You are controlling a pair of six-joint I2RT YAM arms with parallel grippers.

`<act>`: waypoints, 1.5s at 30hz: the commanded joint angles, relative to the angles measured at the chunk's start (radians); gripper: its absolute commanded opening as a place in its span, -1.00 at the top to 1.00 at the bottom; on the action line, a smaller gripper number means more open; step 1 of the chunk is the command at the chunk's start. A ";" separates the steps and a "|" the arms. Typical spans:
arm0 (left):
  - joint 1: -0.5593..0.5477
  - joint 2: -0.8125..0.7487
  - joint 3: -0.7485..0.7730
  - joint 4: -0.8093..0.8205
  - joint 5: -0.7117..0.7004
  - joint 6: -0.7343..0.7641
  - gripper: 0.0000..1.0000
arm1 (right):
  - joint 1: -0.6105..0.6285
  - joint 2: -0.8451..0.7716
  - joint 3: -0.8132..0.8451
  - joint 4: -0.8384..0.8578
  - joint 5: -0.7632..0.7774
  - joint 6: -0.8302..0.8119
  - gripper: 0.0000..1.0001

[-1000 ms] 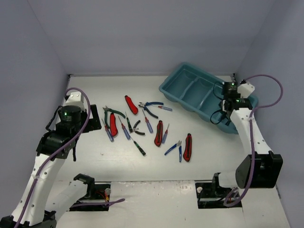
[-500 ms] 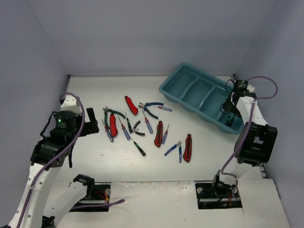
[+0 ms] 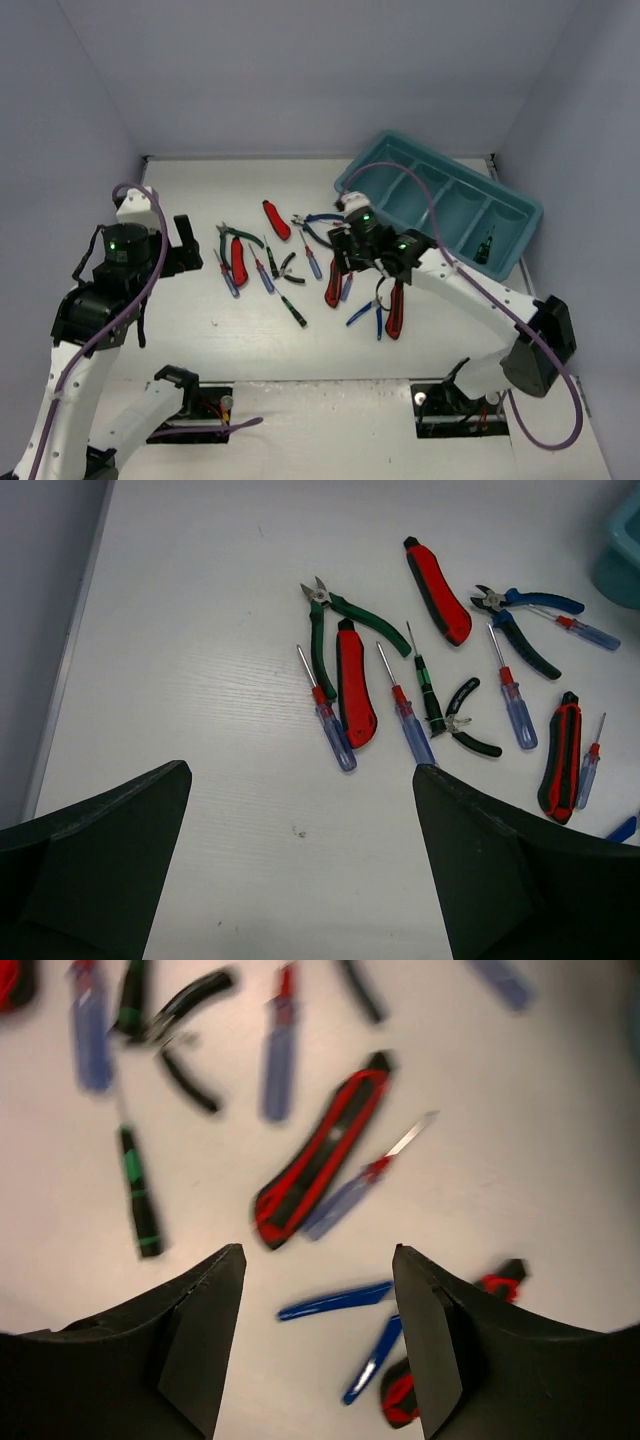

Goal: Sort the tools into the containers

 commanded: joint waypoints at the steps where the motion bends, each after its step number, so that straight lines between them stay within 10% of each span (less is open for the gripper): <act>1: -0.003 0.037 0.045 0.024 -0.025 0.016 -0.84 | 0.220 0.094 -0.004 0.029 0.032 0.042 -0.14; 20: -0.006 0.003 0.016 -0.012 0.009 -0.014 -0.85 | 0.376 0.487 0.102 0.141 -0.011 0.054 -0.01; 26: -0.006 -0.005 0.001 -0.021 0.022 -0.022 -0.84 | 0.375 0.498 0.096 0.145 0.039 0.063 0.75; 31: -0.006 -0.006 -0.001 -0.020 0.026 -0.022 -0.84 | 0.348 0.398 0.069 0.142 0.080 0.066 0.99; 37: -0.006 -0.005 -0.009 -0.020 0.029 -0.022 -0.84 | 0.164 0.142 0.047 0.071 0.142 0.085 1.00; 45: -0.007 -0.002 -0.018 -0.020 0.044 -0.030 -0.84 | -0.472 -0.116 0.026 -0.046 0.158 0.078 1.00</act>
